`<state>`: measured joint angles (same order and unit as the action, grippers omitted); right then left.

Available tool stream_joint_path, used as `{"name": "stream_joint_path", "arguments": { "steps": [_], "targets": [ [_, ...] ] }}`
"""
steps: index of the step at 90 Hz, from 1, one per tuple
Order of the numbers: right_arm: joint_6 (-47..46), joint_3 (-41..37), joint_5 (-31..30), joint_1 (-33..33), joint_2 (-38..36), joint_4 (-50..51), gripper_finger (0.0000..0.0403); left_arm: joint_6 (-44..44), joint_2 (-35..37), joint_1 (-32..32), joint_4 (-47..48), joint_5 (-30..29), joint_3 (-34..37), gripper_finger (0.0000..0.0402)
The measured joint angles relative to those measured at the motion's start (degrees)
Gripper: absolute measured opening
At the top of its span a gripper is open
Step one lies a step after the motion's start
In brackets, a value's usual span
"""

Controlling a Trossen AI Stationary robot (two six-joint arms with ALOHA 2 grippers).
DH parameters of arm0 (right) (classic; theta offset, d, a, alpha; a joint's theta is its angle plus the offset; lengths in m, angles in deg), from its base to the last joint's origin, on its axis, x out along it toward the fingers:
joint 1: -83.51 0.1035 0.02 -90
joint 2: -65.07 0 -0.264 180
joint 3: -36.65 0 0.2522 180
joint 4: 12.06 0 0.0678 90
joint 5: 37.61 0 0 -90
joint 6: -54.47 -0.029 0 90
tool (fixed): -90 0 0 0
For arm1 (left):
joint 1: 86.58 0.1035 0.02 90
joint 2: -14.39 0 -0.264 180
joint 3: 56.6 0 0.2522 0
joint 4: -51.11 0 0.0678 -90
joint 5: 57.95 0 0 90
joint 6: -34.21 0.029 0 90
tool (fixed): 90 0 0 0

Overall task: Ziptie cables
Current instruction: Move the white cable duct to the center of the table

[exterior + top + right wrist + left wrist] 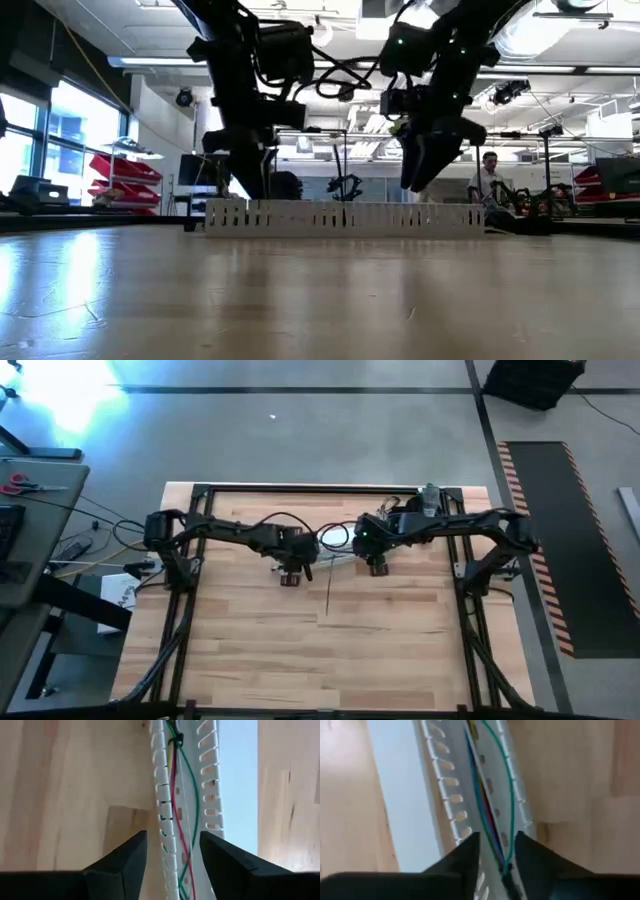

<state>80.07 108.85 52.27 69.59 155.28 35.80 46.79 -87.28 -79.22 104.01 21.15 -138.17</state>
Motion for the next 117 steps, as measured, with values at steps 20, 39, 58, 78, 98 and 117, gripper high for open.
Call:
{"name": "stream_joint_path", "arguments": {
  "steps": [20, 39, 58, 78, 98, 117],
  "targets": [
    [1.0, -2.5, 6.3, -2.1, -3.1, 1.0, 0.0170, -2.0, 4.9, -1.3, 0.1, -0.1, -1.6, 0.0179],
    [0.1, -10.2, 1.7, -4.5, -2.7, -7.4, 0.0169, -3.5, 3.0, -2.2, -2.0, 3.9, -1.7, 0.0153],
    [-2.3, -13.4, 3.2, -4.2, -2.7, -9.1, 0.0152, -5.5, 1.0, -4.3, -2.9, 0.6, -1.6, 0.0131],
    [-5.3, -14.5, 5.3, 1.0, -2.7, -9.9, 0.0125, -11.3, 4.3, -8.6, -2.3, -5.9, -1.6, 0.0122],
    [-7.2, -14.5, 6.5, 8.1, -2.7, -14.4, 0.0124, -19.6, 8.1, -13.2, -0.8, -10.9, -1.6, 0.0121],
    [-7.2, -14.4, 7.7, 12.8, -2.4, -19.8, 0.0124, -24.2, 9.1, -16.8, -0.8, -12.8, -1.6, 0.0121]
  ]
}}
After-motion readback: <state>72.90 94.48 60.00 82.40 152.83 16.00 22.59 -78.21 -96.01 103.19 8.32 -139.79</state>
